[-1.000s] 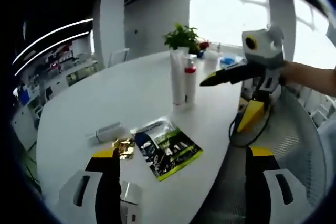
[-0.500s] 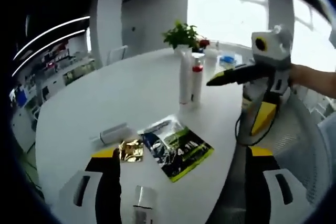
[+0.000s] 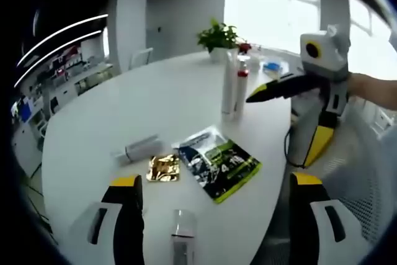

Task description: Arrange the skincare products in the storage area until every visible bottle or jar stands upright without overlapping.

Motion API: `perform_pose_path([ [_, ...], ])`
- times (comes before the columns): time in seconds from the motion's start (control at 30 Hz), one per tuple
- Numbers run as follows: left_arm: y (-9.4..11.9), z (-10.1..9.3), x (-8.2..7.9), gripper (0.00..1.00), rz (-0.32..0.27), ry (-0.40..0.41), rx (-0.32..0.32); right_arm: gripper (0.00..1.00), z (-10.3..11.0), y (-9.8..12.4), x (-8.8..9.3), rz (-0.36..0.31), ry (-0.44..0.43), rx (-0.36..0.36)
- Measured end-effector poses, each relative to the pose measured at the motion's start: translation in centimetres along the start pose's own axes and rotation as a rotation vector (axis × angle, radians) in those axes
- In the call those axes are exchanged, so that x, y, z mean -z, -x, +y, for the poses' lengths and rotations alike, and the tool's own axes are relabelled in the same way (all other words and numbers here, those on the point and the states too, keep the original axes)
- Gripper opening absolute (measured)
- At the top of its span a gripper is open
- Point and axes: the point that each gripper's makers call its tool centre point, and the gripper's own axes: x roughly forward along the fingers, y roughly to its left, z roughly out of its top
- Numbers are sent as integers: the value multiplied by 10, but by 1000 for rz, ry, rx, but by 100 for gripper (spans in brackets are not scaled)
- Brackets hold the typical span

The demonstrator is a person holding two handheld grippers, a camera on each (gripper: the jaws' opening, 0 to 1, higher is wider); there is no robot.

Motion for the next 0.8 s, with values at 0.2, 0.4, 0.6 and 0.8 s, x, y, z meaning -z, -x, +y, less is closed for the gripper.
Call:
perform_pose_path([
  [0.2,1,9,5,95,27,-28,-21,99,14,-14,3,35,35,-28],
  [0.4,2,17,6,95,6,-11,-34,96,13,-27,-2,46,63,-36],
  [0.6,4,27,13,95,-21,26,-59,96,18,-39,-3,69,72,-60],
  [0.8,4,44,32,93,-1,68,-85,95,23,-49,-4,79,88,-75],
])
